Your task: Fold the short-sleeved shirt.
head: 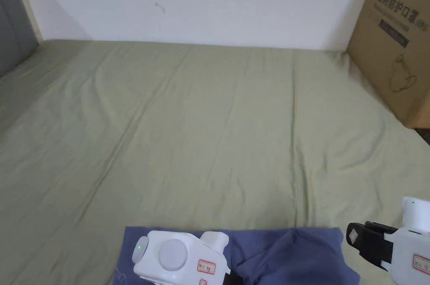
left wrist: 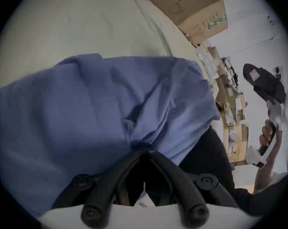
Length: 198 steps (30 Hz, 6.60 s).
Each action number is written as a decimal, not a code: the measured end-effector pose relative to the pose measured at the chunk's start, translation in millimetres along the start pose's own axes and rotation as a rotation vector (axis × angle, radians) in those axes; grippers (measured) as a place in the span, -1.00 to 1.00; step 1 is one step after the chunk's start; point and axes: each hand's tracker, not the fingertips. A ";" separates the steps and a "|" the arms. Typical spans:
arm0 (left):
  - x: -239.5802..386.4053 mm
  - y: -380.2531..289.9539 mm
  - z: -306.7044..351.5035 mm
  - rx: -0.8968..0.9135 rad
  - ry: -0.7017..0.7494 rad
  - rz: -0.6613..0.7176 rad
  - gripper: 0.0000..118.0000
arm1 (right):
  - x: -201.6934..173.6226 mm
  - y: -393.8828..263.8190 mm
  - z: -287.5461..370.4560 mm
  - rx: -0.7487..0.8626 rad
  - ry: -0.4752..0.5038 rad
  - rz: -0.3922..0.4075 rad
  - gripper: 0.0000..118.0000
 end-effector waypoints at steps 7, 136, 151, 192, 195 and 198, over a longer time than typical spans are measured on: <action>-70.8 -25.0 126.8 0.342 -0.261 0.234 -1.00 | -8.7 5.6 -4.3 -0.002 0.020 0.006 -1.00; -158.8 0.4 83.3 0.238 -0.359 0.366 1.00 | -0.1 -45.6 -155.9 -0.501 0.384 -0.231 -1.00; -177.6 2.4 28.1 0.176 -0.506 0.360 -0.63 | 6.3 -53.9 -158.4 -0.502 0.439 -0.308 -1.00; -226.8 -6.4 327.9 0.216 1.059 0.041 0.90 | -61.4 -1.2 -71.2 -0.331 0.319 -0.023 -1.00; -206.0 -6.0 312.8 0.285 0.905 0.080 0.73 | -61.9 0.6 -68.2 -0.318 0.330 -0.027 -1.00; -174.0 -9.8 265.1 0.367 0.749 0.134 -0.91 | -63.4 0.2 -66.2 -0.304 0.340 -0.033 -1.00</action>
